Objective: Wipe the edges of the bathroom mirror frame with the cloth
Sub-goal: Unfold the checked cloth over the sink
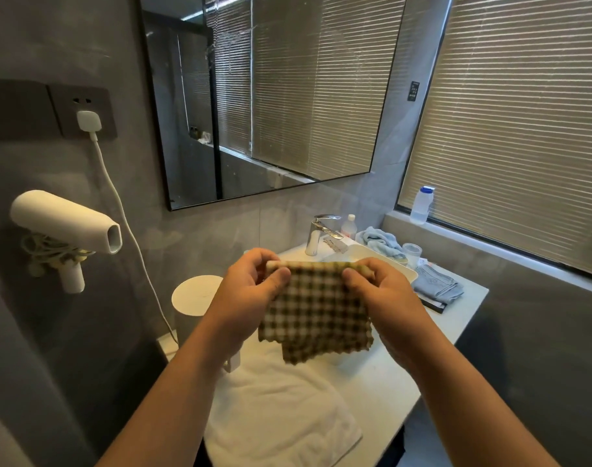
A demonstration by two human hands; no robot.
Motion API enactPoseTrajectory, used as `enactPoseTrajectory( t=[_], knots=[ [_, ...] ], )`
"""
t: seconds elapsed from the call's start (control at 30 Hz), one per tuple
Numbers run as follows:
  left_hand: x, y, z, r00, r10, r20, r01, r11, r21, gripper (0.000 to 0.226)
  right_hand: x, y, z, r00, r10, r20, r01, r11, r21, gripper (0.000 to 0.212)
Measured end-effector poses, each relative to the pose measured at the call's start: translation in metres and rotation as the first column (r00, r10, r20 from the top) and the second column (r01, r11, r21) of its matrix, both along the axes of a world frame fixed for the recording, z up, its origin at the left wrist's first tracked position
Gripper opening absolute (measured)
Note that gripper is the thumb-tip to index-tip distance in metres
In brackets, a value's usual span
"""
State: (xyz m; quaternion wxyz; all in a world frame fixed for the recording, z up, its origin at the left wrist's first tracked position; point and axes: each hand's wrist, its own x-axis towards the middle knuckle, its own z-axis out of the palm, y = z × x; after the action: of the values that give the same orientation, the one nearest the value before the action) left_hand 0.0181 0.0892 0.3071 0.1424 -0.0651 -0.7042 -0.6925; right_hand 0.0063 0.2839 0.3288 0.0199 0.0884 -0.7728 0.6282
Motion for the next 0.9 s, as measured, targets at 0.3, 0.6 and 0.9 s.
enactPoseTrajectory(
  t=[0.3, 0.6, 0.9],
  knots=[
    [0.006, 0.036, -0.015, 0.966, -0.118, 0.23, 0.041, 0.948, 0.314, 0.016, -0.001, 0.027, -0.005, 0.982, 0.026, 0.186, 0.011, 0.981, -0.194, 0.021],
    [0.03, 0.057, -0.01, 0.934, -0.199, 0.296, 0.153, 0.974, 0.169, 0.031, 0.013, 0.054, -0.009, 0.944, 0.251, 0.213, -0.15, 0.903, -0.402, 0.029],
    [0.049, 0.073, -0.012, 0.961, -0.192, 0.198, 0.079, 0.88, 0.468, 0.039, 0.028, 0.072, -0.017, 0.89, 0.404, 0.211, -0.208, 0.773, -0.599, 0.05]
  ],
)
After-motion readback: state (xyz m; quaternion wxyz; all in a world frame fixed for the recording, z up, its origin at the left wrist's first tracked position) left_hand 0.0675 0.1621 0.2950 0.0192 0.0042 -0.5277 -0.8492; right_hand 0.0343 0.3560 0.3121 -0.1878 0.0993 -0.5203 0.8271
